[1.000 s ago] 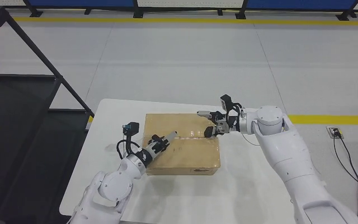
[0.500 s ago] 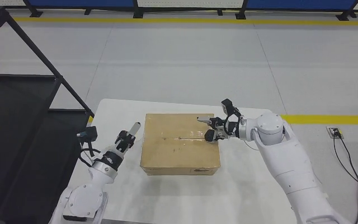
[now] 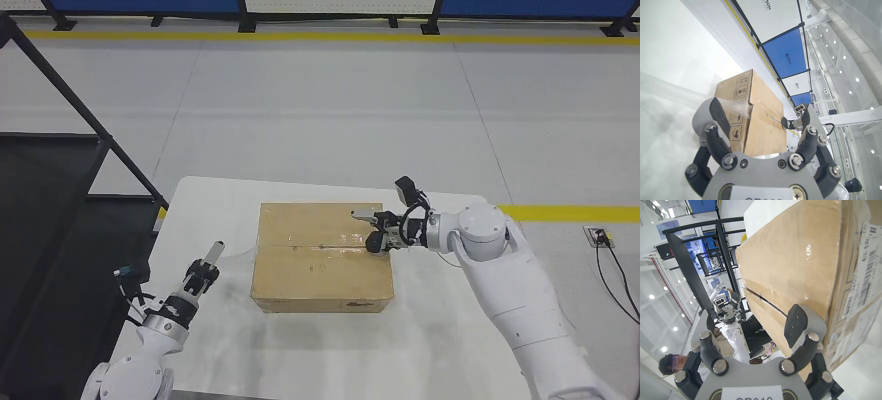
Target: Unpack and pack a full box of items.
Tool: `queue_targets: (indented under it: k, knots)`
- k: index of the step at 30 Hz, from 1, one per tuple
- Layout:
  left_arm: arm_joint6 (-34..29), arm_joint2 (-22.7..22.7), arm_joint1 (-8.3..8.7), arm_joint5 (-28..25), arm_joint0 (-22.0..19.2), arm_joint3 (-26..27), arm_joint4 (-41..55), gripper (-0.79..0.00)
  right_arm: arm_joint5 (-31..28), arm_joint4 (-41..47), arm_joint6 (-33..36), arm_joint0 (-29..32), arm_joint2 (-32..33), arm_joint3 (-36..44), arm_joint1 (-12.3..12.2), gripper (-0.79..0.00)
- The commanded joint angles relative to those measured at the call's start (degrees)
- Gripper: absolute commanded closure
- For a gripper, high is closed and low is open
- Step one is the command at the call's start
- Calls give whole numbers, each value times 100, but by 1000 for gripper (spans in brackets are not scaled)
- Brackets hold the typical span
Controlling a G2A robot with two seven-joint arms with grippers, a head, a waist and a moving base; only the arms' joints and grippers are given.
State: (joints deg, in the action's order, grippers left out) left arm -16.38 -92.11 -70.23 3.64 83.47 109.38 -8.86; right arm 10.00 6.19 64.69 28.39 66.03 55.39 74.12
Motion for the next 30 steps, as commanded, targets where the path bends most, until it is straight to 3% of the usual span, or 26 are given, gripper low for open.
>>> queue_targets:
  k: [1, 12, 15, 21, 30]
  knots:
    - [12, 52, -10, 90, -22, -214, 100, -785, -33, -1, -125, 75, -21, 94, 3, -785]
    - [220, 297, -89, 440, -255, -1383, 811, -785, -31, -113, -279, 133, -163, 382, -16, -785]
    - [543, 359, -135, 482, -516, -1759, 1092, -785, -24, -141, -353, 145, -199, 464, -18, -785]
    - [564, 447, -222, 579, -1166, -2509, 2067, -785, -15, -161, -412, 195, -203, 602, -43, -785]
    - [658, 818, -339, 856, -2046, -3449, 2611, -785, 32, -163, -426, 277, -184, 742, -89, -785]
